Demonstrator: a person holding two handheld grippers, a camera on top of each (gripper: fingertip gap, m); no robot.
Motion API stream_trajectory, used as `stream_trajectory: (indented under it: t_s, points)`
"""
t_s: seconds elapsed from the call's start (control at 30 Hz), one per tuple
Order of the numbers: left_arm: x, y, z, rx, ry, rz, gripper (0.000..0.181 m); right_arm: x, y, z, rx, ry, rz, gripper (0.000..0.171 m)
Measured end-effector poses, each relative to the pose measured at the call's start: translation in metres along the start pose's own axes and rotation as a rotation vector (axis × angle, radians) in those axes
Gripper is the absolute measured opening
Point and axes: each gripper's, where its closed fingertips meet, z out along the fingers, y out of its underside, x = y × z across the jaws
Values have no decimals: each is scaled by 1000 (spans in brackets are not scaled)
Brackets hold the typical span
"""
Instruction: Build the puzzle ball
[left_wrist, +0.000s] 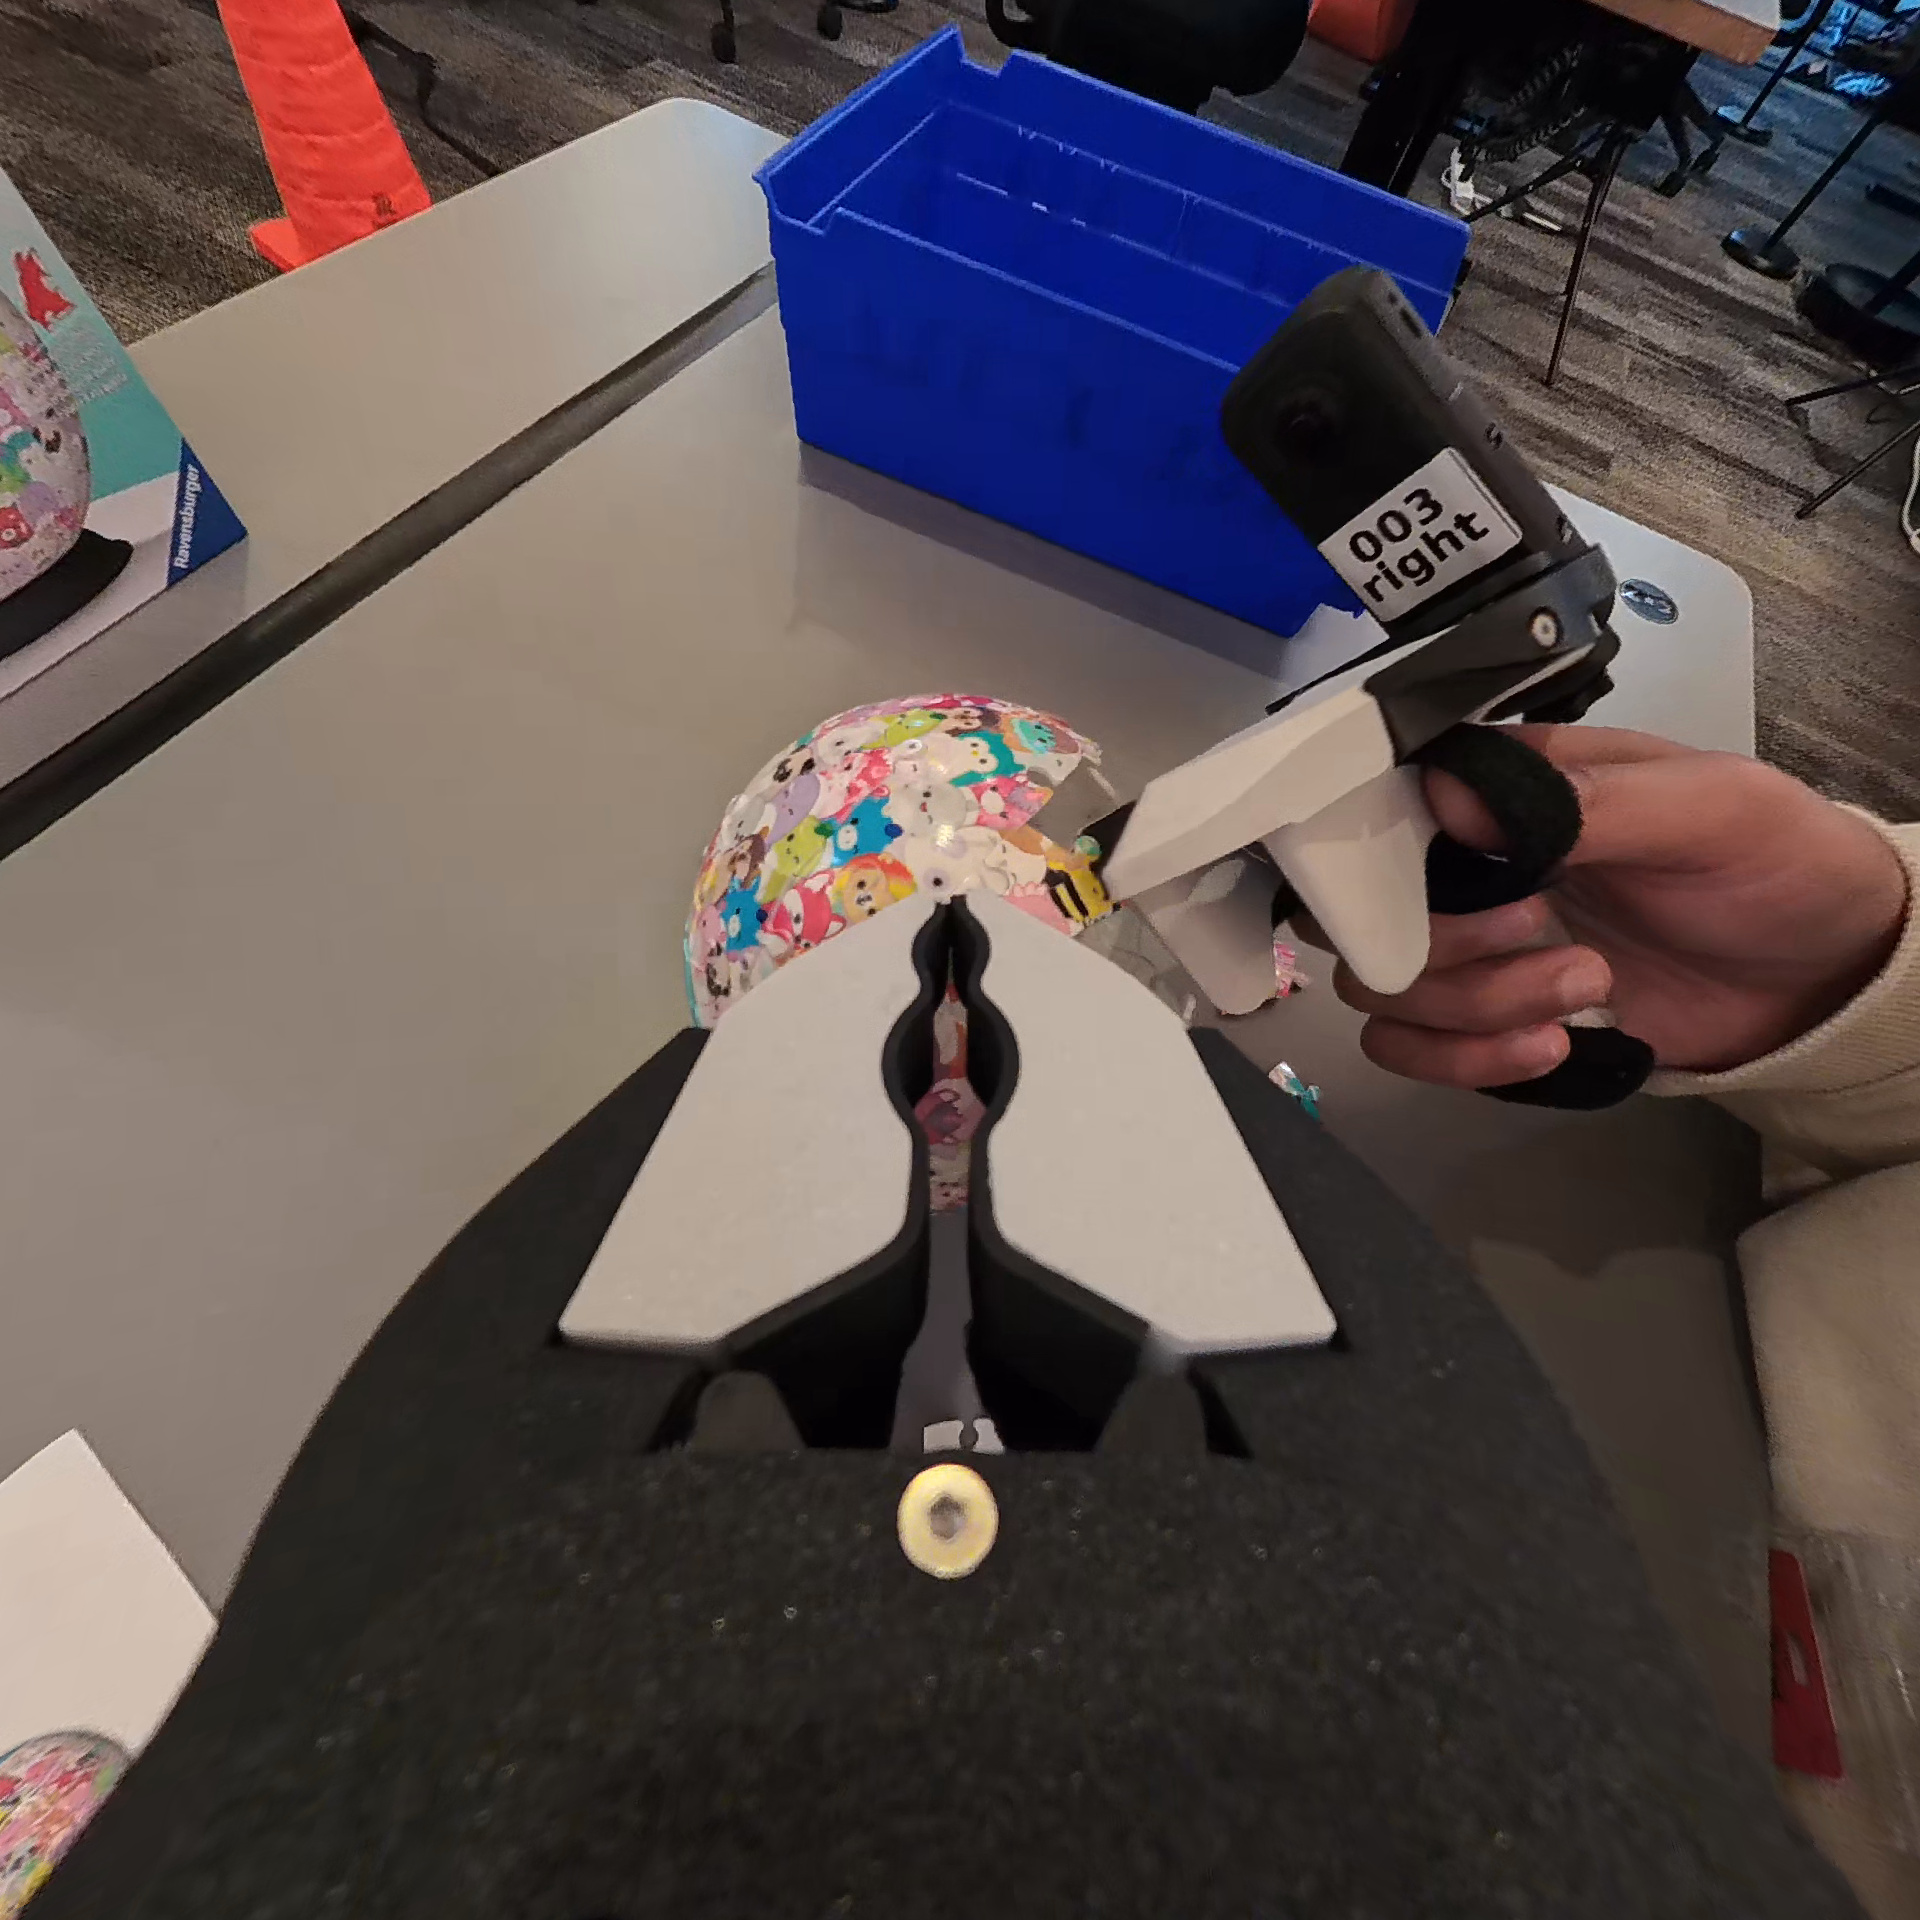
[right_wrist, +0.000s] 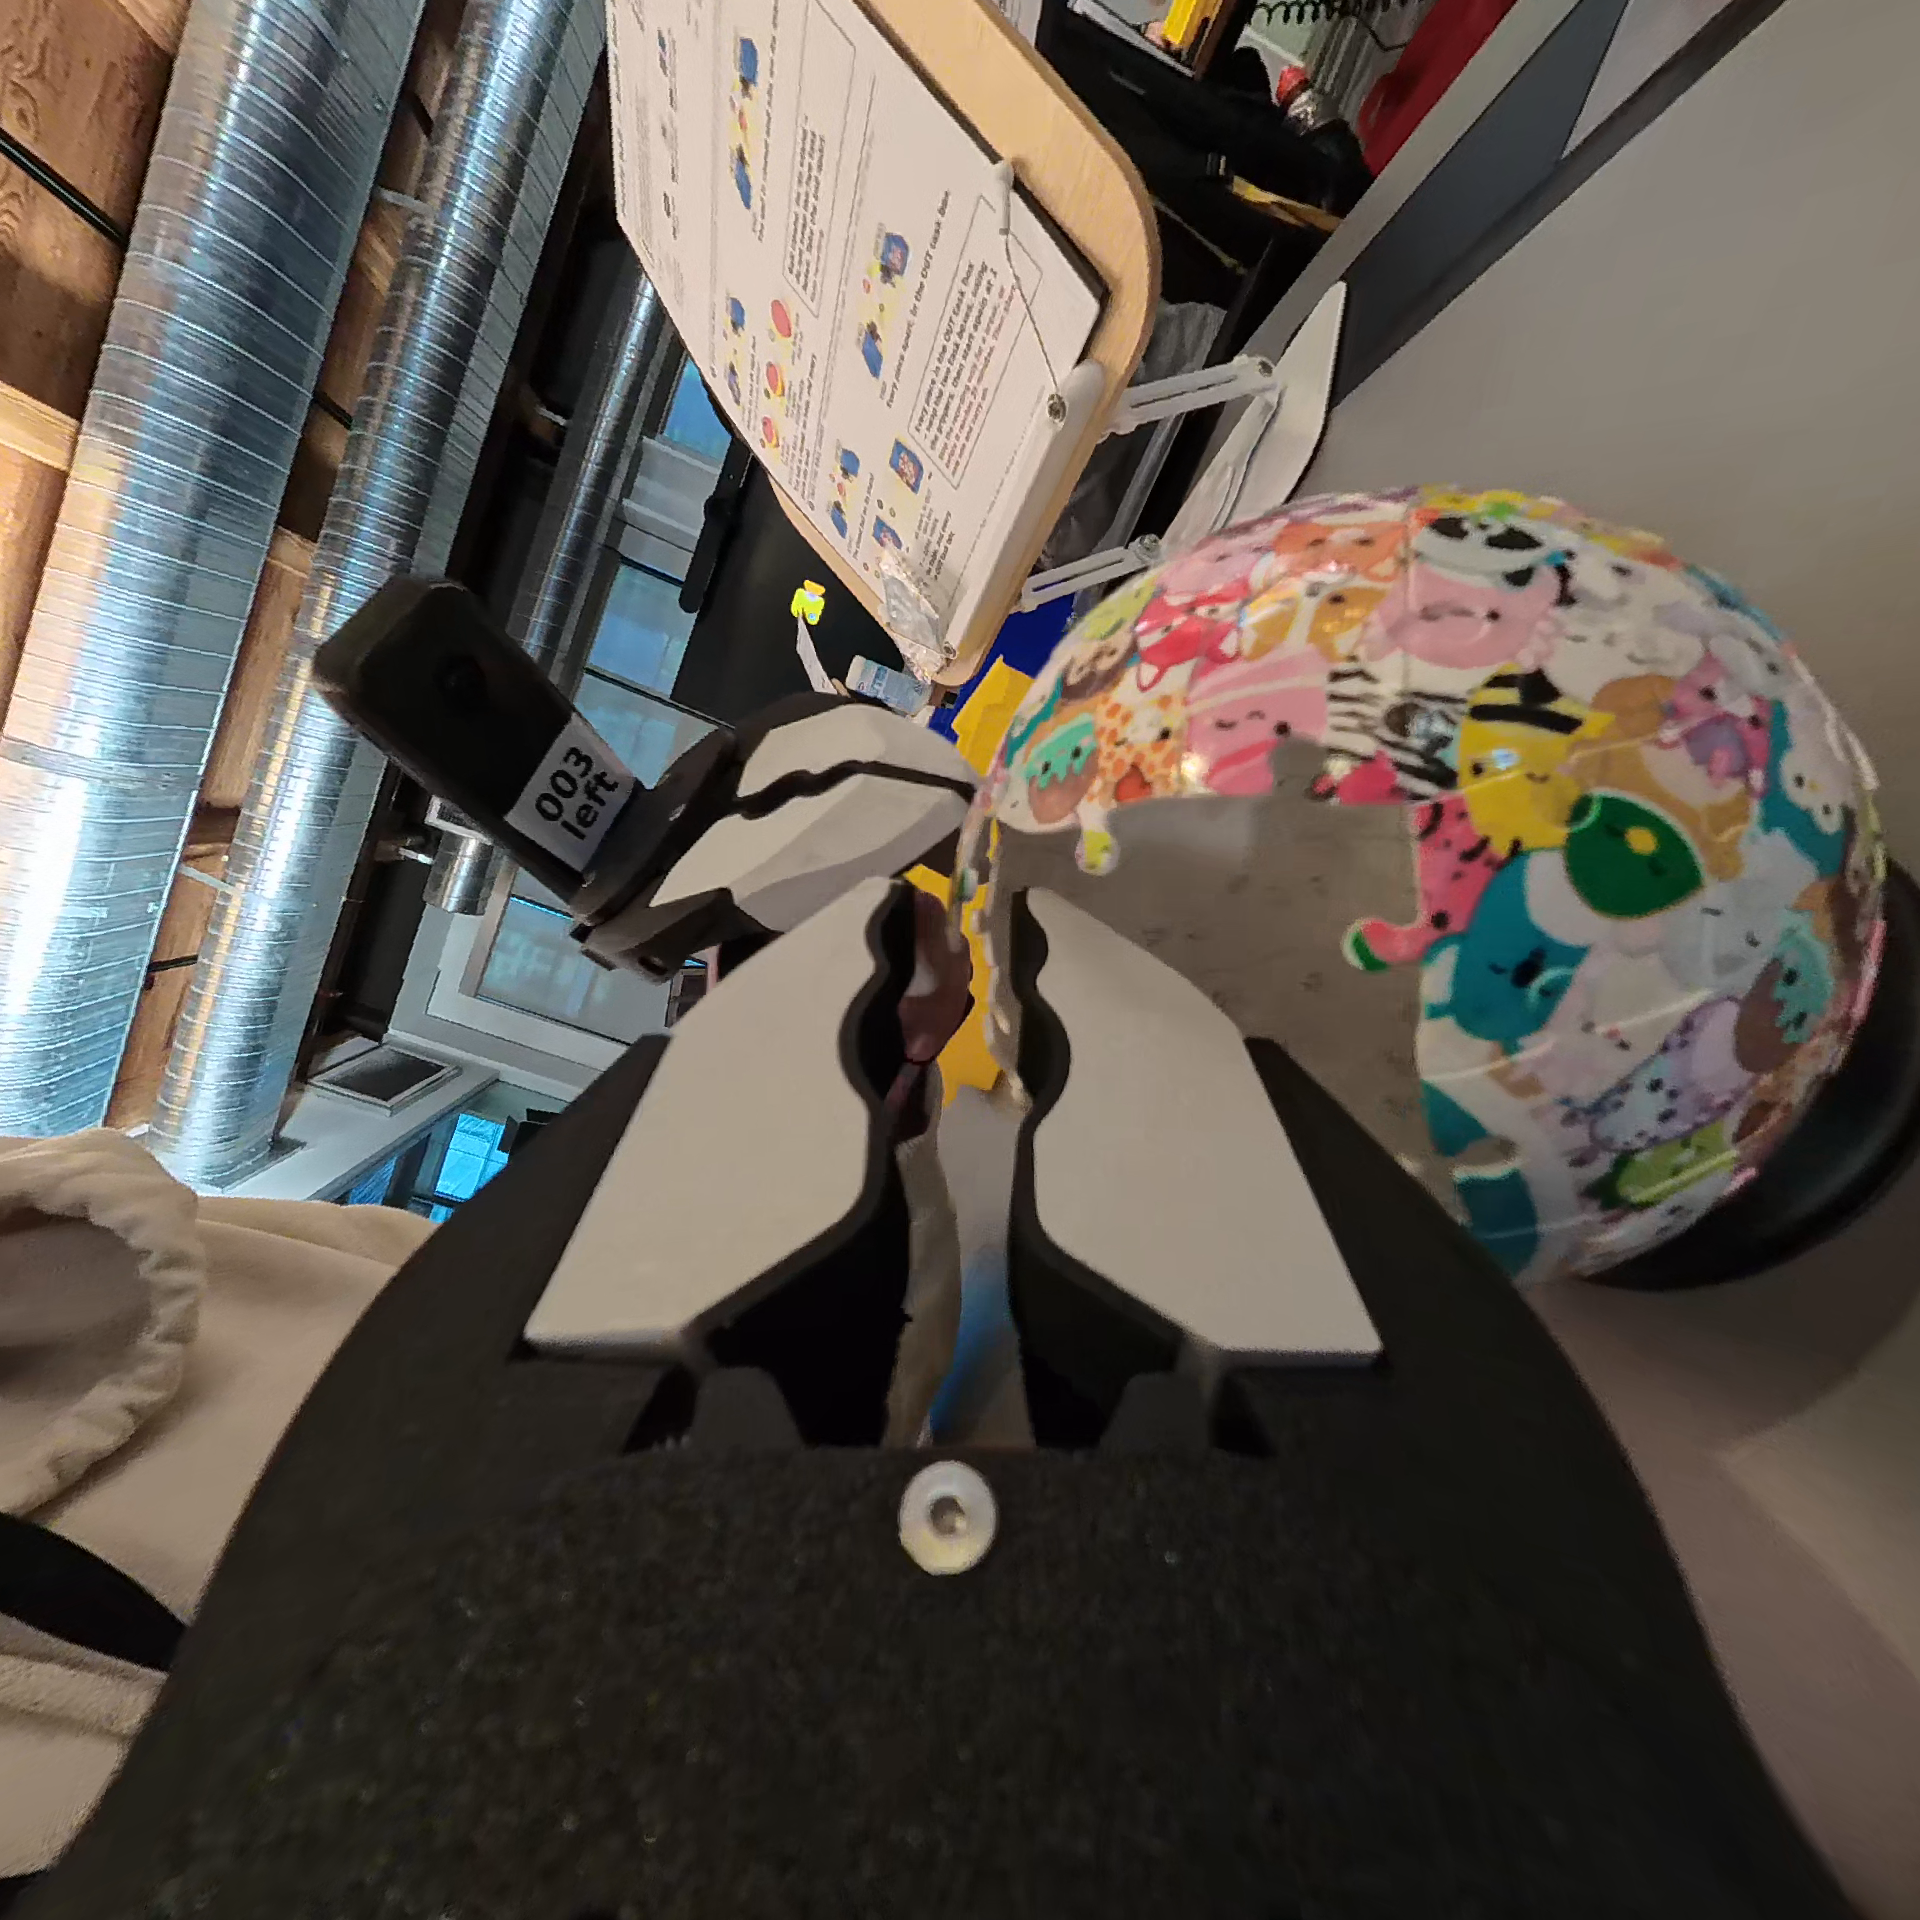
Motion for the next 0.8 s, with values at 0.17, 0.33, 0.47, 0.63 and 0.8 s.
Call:
stream_trajectory:
  t_s: [0.17,0.33,0.47,0.63,0.8]
  points:
    - [0,0,0,-3,-4,4,0,-1,-5,3,45,45,-58,31]
    - [0,0,0,1,-3,4,0,-10,-5,9,67,32,-60,45]
    - [0,0,0,3,-3,3,0,-21,-8,12,103,-53,-36,50]
    - [-1,0,0,10,-5,-2,0,-24,-10,12,122,-115,10,54]
    - [-1,-1,1,13,-4,-3,0,-20,-10,11,127,-134,47,52]
